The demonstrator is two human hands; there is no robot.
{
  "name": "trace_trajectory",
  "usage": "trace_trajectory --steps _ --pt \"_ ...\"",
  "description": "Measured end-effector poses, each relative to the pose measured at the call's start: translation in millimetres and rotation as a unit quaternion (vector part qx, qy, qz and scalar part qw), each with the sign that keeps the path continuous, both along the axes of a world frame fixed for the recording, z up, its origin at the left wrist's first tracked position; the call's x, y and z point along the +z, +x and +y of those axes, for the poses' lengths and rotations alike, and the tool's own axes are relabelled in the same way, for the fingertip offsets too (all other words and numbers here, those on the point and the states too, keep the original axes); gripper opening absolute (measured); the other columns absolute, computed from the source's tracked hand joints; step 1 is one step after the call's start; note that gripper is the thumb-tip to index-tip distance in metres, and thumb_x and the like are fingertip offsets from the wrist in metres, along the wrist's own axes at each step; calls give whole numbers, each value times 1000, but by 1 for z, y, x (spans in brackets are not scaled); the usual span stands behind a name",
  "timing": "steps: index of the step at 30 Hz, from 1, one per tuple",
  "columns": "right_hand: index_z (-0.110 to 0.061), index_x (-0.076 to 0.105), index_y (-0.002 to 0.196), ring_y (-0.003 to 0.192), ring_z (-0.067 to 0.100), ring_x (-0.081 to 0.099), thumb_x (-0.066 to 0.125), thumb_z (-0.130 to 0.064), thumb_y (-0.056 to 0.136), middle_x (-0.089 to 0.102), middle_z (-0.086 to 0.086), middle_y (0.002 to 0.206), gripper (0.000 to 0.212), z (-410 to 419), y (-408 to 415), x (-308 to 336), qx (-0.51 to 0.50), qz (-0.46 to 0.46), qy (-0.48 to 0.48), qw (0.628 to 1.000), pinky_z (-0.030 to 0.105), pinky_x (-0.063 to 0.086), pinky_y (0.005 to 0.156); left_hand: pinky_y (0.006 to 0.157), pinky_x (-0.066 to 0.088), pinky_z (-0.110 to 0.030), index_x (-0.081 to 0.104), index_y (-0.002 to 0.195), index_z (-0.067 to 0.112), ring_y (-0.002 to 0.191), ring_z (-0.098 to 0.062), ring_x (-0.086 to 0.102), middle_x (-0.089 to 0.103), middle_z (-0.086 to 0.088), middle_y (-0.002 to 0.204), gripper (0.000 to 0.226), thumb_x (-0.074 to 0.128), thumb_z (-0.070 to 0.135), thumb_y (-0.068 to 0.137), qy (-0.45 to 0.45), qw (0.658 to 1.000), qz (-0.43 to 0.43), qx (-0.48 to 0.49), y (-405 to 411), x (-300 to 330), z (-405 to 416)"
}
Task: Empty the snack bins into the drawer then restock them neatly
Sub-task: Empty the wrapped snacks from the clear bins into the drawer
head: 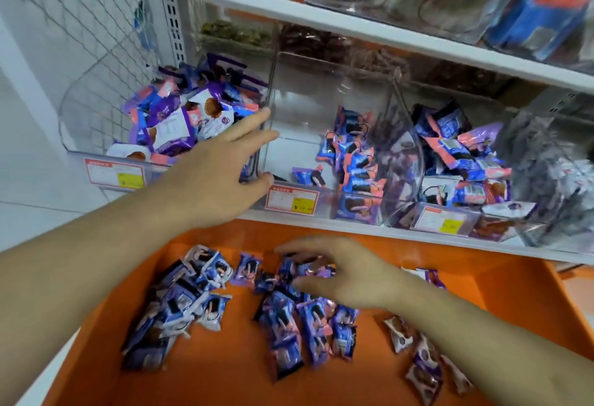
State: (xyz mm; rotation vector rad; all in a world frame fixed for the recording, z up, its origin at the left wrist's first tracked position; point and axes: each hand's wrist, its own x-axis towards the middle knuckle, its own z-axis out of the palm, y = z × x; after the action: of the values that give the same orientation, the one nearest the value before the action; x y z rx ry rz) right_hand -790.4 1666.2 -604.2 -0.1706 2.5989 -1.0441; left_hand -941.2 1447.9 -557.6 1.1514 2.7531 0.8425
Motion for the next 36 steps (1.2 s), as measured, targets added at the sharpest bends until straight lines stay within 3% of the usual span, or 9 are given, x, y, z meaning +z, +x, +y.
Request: trace_trajectory --steps 2,4,7,11,15,22,25,29,36 --pt "-27 71 130 105 9 70 75 -20 98 73 -9 118 34 -3 -9 44 -39 69 -68 995 32 57 92 108 40 -33 30 159 44 121 -20 64 -6 38 165 70 62 49 97 4 1000 -2 2 0 0 0" --pt "-16 74 120 94 19 74 69 -9 100 76 -1 106 22 1 -26 78 -87 150 -122 977 37 60 84 109 39 -33 31 159 43 133 -10 54 -6 39 165 70 64 46 97 14 1000 -3 3 1 0 0" --pt "-23 74 117 96 13 72 68 -13 99 74 -5 104 21 19 -74 92 -129 217 -37 967 38 58 90 113 36 -33 30 160 42 143 -5 43 -7 38 165 71 63 48 98 21 1000 7 -2 1 0 0" --pt "-30 63 138 119 7 61 77 -32 94 65 -11 136 47 33 -138 65 -62 69 133 987 37 51 107 109 33 -26 31 159 43 146 2 34 -7 39 165 70 62 48 98 28 999 14 -8 1 1 1" --pt "-23 57 148 127 11 60 73 -23 96 64 -8 142 55 24 -164 43 38 -12 204 978 33 48 111 108 26 -21 30 160 44 152 4 18 -7 39 165 69 62 45 99 26 999 20 -9 0 2 2" --pt "-27 79 98 82 11 72 69 4 85 76 -11 89 35 18 -162 28 -23 5 104 994 33 60 79 109 35 -28 32 158 43 142 -4 42 -7 38 165 68 63 45 97 31 999 7 -8 0 0 -1" --pt "-21 82 95 69 -2 67 76 11 79 76 -12 79 36 22 -156 26 -74 25 59 995 23 55 72 108 40 -33 31 159 44 132 -6 52 -8 39 165 69 63 45 98 30 1000 -5 -5 2 2 -2" --pt "-22 82 93 74 1 71 96 -2 68 76 -14 75 35 32 -146 41 -153 66 28 986 24 59 79 113 36 -34 30 160 42 152 -6 28 -9 39 164 69 62 46 98 17 1000 -2 -9 2 4 -1" --pt "-8 79 97 62 3 66 86 15 71 74 -9 71 35 35 -104 107 -250 179 -158 938 16 55 68 116 38 -39 39 156 37 149 -14 35 17 24 167 70 63 54 92 50 998 13 40 12 24 7"
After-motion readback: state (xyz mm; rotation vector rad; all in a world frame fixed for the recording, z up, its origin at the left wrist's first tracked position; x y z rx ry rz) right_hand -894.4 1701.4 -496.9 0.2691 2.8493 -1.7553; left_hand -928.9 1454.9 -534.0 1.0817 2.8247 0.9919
